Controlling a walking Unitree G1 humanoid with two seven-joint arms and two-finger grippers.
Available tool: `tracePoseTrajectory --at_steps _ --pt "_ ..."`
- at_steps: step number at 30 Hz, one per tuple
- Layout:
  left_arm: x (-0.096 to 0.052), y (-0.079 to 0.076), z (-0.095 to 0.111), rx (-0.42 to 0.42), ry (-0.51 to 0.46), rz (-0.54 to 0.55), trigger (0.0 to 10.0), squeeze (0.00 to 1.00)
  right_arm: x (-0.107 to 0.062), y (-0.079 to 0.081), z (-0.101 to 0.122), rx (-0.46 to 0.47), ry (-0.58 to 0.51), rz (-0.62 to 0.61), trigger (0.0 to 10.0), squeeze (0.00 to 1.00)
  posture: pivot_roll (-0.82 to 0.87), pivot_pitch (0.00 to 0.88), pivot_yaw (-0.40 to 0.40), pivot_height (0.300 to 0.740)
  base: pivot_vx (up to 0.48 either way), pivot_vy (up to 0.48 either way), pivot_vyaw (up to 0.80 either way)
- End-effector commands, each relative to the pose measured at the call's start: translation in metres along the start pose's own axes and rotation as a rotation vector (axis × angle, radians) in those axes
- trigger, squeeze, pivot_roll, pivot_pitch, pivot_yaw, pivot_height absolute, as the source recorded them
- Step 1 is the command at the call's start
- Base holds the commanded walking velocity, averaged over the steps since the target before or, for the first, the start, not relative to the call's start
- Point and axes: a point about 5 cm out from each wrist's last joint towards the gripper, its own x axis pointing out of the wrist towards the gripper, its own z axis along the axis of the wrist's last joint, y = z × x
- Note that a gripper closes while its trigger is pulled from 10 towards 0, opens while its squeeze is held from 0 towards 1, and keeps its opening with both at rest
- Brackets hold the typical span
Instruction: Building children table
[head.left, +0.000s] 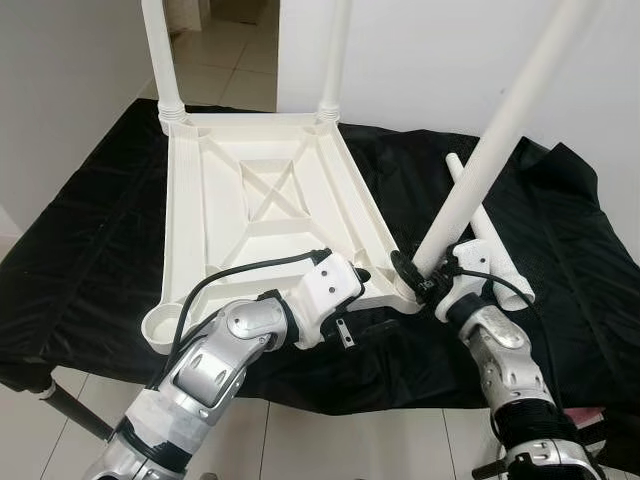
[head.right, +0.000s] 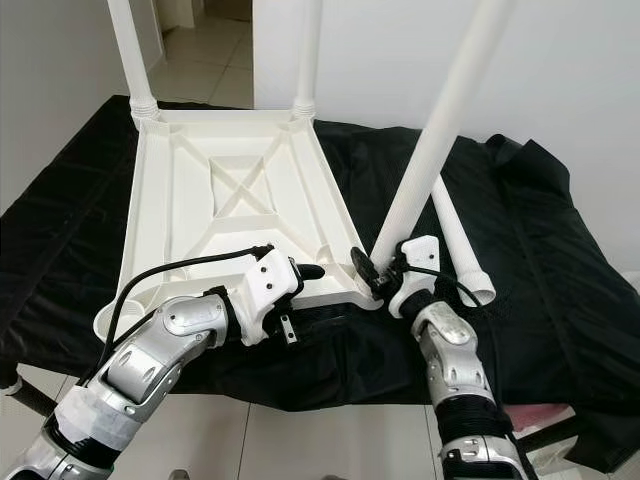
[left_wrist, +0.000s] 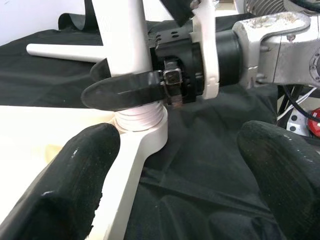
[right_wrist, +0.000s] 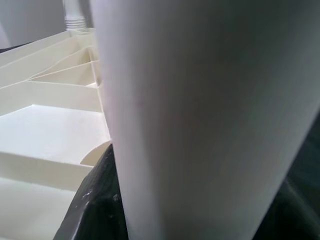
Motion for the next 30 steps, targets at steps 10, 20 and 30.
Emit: tracePoseTrajectory --at_steps 10,20,30 --pt "0.001 -0.003 -0.002 0.005 0.007 -0.027 10.0 0.00 0.000 0.011 -0.011 0.105 0.079 -0.340 10.0 0.00 0.01 0.000 -0.094 0.740 0.000 0.000 0.00" --pt "0.003 -0.002 -0.001 0.005 0.003 -0.025 10.0 0.00 0.010 0.048 -0.010 0.172 0.082 -0.538 10.0 0.00 0.01 0.000 -0.094 0.740 0.000 0.000 0.00" --pt "0.003 -0.001 -0.001 0.003 0.003 -0.019 10.0 0.00 0.012 0.046 -0.004 0.164 0.075 -0.562 10.0 0.00 0.02 0.000 -0.093 0.740 0.000 0.000 0.00"
